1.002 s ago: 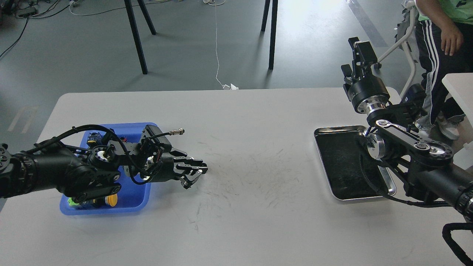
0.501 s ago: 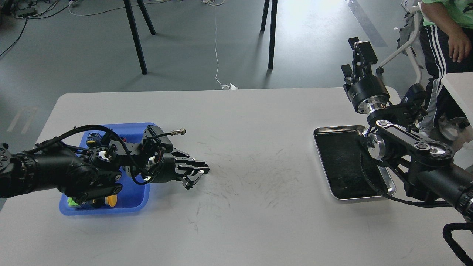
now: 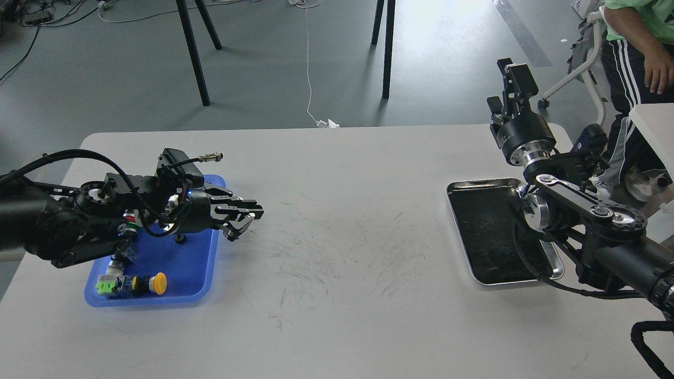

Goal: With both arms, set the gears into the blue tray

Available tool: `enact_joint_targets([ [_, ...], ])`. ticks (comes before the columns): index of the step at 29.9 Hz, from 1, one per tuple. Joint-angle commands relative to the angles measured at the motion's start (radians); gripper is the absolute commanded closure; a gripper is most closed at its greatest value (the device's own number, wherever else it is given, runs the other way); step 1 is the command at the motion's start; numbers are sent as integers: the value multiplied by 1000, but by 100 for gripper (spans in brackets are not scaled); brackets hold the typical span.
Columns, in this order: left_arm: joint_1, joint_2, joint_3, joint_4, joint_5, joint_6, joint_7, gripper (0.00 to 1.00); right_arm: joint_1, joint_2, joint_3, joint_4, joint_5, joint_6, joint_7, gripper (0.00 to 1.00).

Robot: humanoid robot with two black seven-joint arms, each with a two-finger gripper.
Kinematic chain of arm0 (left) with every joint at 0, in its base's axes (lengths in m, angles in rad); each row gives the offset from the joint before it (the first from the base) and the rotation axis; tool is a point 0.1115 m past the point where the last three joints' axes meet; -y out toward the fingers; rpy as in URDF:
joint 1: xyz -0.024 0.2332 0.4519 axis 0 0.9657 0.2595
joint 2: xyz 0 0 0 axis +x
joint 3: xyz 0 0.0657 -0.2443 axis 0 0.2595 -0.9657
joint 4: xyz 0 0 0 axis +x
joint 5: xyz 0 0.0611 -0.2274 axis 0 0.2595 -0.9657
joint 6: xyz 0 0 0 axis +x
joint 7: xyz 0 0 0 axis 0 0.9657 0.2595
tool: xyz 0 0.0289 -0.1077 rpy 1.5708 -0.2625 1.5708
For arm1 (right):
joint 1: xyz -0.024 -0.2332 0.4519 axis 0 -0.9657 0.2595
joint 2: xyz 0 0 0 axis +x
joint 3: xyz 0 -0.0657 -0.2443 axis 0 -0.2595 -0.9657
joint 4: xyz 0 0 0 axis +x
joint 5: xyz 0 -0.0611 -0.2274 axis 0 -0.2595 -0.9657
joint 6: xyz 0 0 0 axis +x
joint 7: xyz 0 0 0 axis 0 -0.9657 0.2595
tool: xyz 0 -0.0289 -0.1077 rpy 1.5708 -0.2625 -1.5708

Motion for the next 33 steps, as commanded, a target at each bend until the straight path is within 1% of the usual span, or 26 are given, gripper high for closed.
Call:
enact_joint_targets([
  [1, -7, 56, 1, -1, 41, -2, -19, 80, -4, 1, 20, 3, 2, 1, 0, 5],
  [7, -1, 111, -1, 10, 93, -2, -19, 80, -9, 2, 46, 13, 2, 2, 0, 5],
  [11, -1, 125, -7, 4, 113, -1, -19, 80, -10, 2, 46, 16, 2, 2, 0, 5],
  [14, 5, 164, -8, 4, 115, -1, -19, 80, -12, 1, 44, 19, 2, 2, 0, 5],
  [22, 48, 162, -13, 31, 132, 2, -19, 79, -21, -1, 44, 37, 2, 1, 0, 5],
  [33, 42, 190, -13, 5, 138, 7, -19, 78, -22, 2, 38, 39, 0, 1, 0, 5],
])
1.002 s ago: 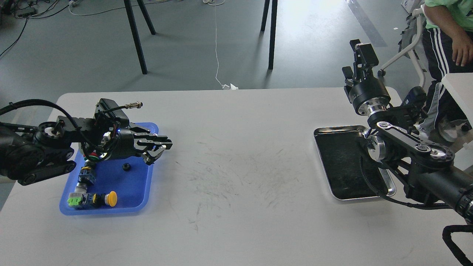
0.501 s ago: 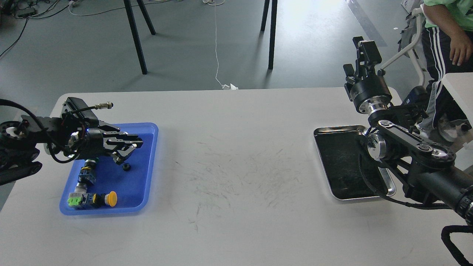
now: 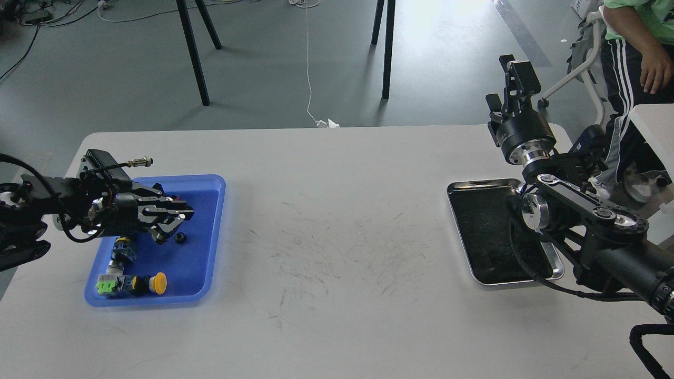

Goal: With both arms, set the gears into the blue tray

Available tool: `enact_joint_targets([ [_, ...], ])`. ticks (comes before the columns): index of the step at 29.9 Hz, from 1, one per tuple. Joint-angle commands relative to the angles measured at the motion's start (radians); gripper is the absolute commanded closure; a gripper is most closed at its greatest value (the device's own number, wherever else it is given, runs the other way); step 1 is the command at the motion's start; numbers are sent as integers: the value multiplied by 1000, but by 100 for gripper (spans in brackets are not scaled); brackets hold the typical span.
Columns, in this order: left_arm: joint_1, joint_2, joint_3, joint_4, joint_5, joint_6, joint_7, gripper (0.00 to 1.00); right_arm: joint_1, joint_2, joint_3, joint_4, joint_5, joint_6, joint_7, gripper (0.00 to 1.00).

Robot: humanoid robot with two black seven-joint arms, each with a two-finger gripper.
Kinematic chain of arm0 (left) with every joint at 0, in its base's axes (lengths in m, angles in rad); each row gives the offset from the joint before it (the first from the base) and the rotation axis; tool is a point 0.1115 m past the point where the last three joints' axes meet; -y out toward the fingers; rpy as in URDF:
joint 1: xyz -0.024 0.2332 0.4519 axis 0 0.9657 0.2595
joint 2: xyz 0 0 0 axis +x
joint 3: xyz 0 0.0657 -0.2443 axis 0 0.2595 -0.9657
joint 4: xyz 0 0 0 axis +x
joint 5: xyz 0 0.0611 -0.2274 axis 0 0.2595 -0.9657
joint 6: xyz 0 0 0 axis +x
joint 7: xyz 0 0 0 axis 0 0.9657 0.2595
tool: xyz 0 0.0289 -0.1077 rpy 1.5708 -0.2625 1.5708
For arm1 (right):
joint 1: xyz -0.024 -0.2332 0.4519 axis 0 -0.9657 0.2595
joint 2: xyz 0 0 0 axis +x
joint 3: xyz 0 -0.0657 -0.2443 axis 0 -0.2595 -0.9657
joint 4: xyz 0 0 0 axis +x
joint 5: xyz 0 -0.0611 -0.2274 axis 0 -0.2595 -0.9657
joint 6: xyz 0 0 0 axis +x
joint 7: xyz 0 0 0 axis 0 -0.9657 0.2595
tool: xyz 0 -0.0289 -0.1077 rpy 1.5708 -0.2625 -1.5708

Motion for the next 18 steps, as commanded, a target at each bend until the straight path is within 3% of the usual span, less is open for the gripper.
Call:
enact_joint_targets([
  [1, -1, 16, 1, -23, 0, 1, 0, 78, 0, 3, -3, 1, 0, 0, 0, 5],
  [18, 66, 87, 1, -51, 43, 8, 0, 75, 0, 1, -10, 1, 0, 0, 0, 5],
])
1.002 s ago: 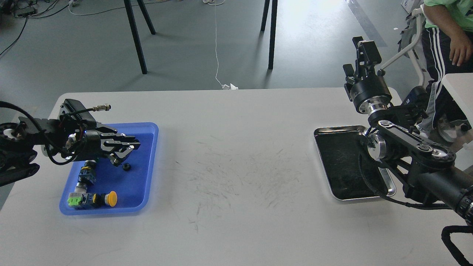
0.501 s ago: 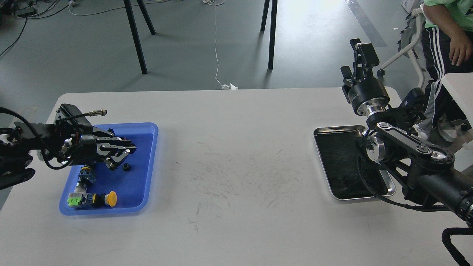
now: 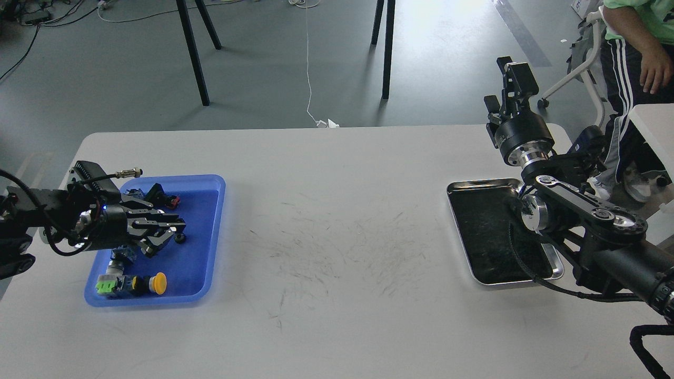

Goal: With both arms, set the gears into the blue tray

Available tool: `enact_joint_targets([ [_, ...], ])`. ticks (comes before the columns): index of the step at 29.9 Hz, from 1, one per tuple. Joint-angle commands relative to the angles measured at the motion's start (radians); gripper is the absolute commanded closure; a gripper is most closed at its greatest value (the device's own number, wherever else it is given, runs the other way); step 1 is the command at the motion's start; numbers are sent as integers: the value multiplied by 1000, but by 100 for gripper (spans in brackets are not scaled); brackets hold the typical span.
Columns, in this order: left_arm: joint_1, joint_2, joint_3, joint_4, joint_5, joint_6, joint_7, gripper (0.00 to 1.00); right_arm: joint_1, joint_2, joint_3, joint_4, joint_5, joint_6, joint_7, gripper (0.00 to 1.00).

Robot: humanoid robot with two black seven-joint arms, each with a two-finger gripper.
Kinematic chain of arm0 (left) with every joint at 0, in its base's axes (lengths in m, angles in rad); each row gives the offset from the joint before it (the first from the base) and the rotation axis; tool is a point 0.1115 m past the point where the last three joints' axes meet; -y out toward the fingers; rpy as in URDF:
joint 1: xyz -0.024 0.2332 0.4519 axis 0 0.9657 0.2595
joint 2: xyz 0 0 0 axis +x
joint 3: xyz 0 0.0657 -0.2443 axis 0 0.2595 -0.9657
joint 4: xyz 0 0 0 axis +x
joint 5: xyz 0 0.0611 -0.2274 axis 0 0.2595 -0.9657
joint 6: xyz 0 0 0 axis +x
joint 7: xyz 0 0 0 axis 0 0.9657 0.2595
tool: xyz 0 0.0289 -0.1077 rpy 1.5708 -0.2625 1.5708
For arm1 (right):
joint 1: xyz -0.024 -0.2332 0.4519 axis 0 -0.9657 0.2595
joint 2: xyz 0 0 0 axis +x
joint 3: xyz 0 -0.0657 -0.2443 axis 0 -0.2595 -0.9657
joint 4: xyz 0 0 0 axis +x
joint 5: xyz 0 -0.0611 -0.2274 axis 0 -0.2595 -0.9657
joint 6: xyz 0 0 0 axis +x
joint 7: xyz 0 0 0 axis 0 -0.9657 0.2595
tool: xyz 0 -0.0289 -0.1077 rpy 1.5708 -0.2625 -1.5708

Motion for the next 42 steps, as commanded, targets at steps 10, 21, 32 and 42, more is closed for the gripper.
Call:
enact_joint_targets([
  [10, 45, 48, -13, 6, 37, 31, 0, 74, -1, 4, -2, 0, 0, 0, 0, 5],
  [21, 71, 45, -16, -14, 36, 60, 0, 71, 0, 1, -2, 1, 0, 0, 0, 5],
  [32, 68, 55, -44, -25, 30, 65, 0, 51, 0, 4, -2, 0, 0, 0, 0, 5],
  [42, 64, 134, -310, -28, -106, 57, 0, 11, 6, 1, -9, 12, -11, 0, 0, 4],
])
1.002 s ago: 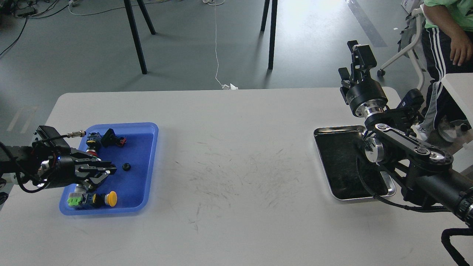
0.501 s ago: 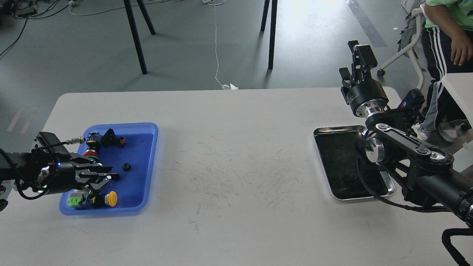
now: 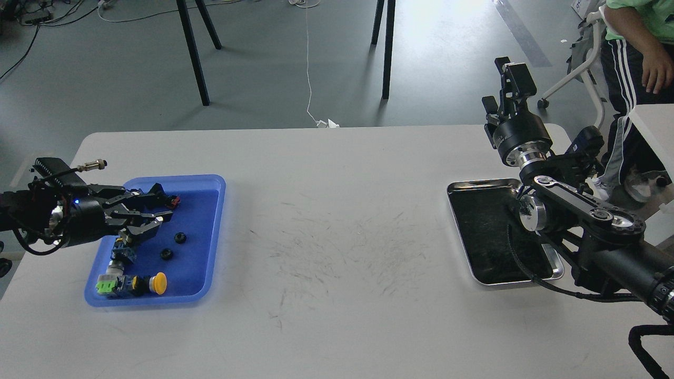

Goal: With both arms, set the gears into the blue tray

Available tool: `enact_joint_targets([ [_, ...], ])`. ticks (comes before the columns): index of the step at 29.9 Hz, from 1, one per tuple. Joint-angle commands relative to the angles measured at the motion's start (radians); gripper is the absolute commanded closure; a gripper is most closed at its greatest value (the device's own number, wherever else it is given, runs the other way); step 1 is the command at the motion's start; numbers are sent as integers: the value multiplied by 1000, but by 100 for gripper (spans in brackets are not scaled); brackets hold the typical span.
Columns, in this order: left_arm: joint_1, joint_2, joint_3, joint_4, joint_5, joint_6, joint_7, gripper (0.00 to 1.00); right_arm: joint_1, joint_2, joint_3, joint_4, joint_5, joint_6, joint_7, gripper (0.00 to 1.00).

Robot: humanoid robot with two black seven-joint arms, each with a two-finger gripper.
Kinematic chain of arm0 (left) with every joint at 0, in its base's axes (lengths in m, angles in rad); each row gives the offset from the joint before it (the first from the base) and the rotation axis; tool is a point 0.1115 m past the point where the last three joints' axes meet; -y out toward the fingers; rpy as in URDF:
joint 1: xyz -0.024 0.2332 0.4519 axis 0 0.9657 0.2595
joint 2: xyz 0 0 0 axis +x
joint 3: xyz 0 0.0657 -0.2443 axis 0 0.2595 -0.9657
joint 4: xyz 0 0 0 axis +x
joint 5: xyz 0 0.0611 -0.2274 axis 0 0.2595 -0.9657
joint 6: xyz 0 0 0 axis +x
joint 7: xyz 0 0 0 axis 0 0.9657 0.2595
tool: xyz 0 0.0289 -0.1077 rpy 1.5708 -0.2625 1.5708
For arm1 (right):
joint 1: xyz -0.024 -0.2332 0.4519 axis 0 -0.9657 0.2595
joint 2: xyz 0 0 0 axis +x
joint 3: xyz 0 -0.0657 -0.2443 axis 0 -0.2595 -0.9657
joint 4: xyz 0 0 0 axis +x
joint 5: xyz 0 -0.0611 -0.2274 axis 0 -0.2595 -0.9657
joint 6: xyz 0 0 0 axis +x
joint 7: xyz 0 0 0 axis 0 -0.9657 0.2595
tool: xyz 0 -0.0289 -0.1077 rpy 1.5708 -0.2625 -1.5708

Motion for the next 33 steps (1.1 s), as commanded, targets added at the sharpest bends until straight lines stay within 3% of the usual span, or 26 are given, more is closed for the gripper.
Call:
enact_joint_targets([
  [1, -2, 30, -112, 0, -108, 0, 0, 9, 7, -2, -12, 8, -8, 1, 0, 4],
  [6, -13, 45, -207, 8, -331, -11, 0, 4, 17, -5, -20, 23, -8, 2, 0, 4],
  [18, 17, 10, -505, 94, -904, -186, 0, 3, 50, -18, -21, 72, 15, 13, -16, 5],
  [20, 19, -19, -507, 125, -921, -265, 0, 2, 57, -28, -23, 77, 47, 28, -18, 4],
  [22, 34, -42, -523, 138, -953, -309, 0, 2, 73, -50, -32, 86, 88, 53, -24, 4],
  [28, 77, -111, -577, 181, -1099, -315, 0, 4, 103, -80, -75, 103, 277, 159, -71, 3],
  [33, 96, -163, -583, 214, -1139, -447, 0, 4, 105, -114, -95, 126, 502, 314, -96, 1],
])
